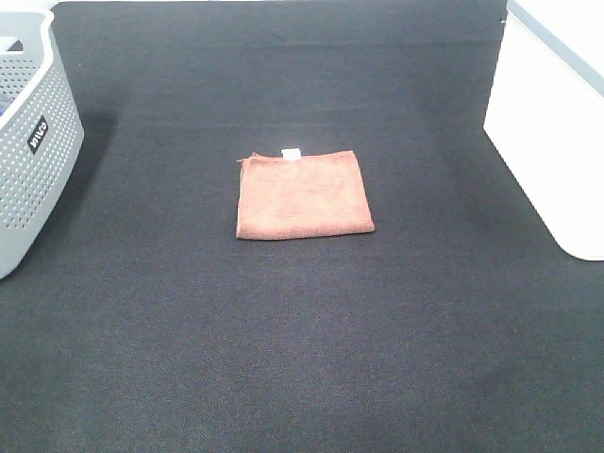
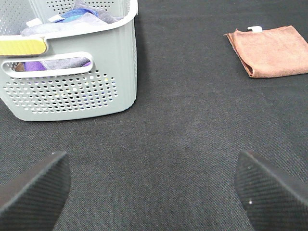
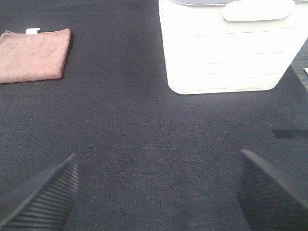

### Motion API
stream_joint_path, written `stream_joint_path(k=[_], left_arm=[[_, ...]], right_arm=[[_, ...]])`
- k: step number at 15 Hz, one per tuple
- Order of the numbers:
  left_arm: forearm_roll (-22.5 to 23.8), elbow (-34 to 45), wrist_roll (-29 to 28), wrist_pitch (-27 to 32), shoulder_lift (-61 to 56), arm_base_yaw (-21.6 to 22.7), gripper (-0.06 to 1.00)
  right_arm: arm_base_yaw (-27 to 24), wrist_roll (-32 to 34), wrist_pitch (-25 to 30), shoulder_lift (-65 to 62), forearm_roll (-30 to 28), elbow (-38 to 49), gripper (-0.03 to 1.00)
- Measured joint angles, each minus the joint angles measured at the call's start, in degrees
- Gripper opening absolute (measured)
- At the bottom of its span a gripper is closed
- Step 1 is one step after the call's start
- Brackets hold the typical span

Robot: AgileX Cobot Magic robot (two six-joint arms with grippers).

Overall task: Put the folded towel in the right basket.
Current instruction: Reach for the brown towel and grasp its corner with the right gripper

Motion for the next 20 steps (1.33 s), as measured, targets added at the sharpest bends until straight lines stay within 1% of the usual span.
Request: stream_joint_path(k=[20], left_arm=[[0.00,0.00,0.00,0.00,0.00,0.00,0.88]], right_arm=[[0.00,0.00,0.00,0.00,0.00,0.00,0.82]])
